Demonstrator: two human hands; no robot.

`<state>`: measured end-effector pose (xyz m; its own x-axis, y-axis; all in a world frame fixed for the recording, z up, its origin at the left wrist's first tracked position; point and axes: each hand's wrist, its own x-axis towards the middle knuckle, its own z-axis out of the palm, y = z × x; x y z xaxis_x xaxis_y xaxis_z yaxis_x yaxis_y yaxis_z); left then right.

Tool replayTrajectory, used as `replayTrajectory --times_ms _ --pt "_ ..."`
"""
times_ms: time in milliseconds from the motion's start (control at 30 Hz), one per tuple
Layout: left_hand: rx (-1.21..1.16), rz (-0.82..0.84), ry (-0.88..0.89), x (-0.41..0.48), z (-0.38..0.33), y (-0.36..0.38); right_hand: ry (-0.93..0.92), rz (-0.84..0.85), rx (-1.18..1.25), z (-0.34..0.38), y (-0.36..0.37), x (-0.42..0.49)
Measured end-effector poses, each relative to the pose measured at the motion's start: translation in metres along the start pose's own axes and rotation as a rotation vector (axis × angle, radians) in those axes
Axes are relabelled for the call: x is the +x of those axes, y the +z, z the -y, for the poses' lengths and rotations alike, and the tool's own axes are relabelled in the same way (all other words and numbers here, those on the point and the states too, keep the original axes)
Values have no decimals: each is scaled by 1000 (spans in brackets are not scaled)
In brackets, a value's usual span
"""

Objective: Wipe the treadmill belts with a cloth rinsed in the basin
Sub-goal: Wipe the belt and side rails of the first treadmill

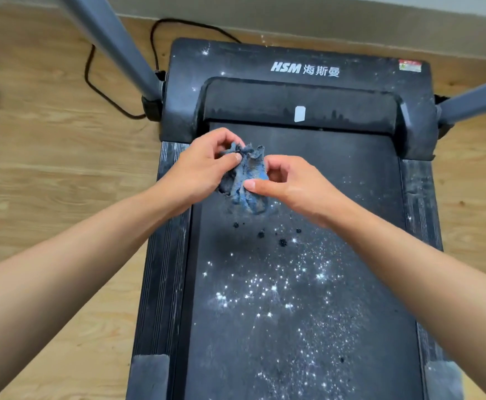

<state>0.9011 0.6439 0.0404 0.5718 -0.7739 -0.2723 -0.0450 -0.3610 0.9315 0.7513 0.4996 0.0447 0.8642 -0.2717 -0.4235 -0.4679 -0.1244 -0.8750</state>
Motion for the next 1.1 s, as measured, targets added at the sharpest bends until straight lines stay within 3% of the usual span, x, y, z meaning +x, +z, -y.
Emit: replayTrajectory --times_ms 167,333,467,533,600,733,900,1000,1100 --pt "3 4 25 -8 9 0 -13 -52 233 -18 7 -7" --pt "-276 35 -114 -22 3 -13 -9 -53 254 -18 8 -7" --pt "-368 57 -187 -32 -4 -28 43 -28 279 -12 10 -1" --pt "-416 105 -199 -38 -10 -32 77 -40 248 -5 11 -2" --pt "-446 145 -188 -43 -16 -33 62 -68 60 9 12 -8" --pt "-383 175 -142 -46 -22 -32 -25 -11 29 17 6 -1" --pt "-236 167 -175 -50 -7 -33 54 116 57 -16 14 7" --pt "-206 109 -204 -53 4 -39 153 47 210 -28 12 2" --pt "-248 54 -222 -58 9 -44 123 -73 326 -27 2 -1"
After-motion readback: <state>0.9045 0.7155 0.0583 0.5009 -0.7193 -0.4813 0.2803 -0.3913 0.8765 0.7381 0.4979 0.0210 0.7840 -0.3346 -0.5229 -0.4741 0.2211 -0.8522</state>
